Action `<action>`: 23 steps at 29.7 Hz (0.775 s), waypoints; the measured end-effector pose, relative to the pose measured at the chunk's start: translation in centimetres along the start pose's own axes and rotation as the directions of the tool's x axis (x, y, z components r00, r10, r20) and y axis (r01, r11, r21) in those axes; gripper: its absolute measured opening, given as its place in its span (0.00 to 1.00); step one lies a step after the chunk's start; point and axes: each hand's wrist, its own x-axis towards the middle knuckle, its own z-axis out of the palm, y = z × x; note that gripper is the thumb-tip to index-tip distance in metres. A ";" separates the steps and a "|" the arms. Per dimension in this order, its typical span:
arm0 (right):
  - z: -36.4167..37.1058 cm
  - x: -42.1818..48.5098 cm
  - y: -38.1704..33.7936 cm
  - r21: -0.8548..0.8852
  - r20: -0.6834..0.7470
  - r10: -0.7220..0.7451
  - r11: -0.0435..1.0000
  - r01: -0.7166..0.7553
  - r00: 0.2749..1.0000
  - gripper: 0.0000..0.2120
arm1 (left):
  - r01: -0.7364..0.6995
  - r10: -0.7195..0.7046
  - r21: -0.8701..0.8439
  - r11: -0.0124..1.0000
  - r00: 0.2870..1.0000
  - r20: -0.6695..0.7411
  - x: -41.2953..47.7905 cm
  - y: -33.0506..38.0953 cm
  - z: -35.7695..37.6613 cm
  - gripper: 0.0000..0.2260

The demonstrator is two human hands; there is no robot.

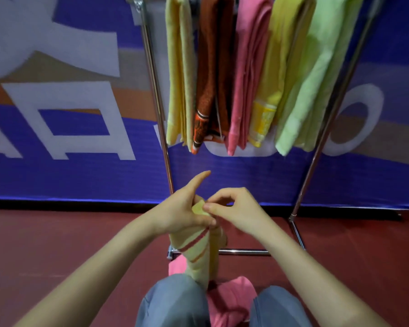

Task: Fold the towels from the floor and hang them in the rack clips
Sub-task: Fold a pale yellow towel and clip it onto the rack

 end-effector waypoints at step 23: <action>-4.5 -6.1 -5.3 0.164 -0.134 -0.096 0.980 0.117 0.986 0.10 | -0.061 0.061 -0.026 0.998 0.998 0.001 -4.3 3.9 1.1 0.08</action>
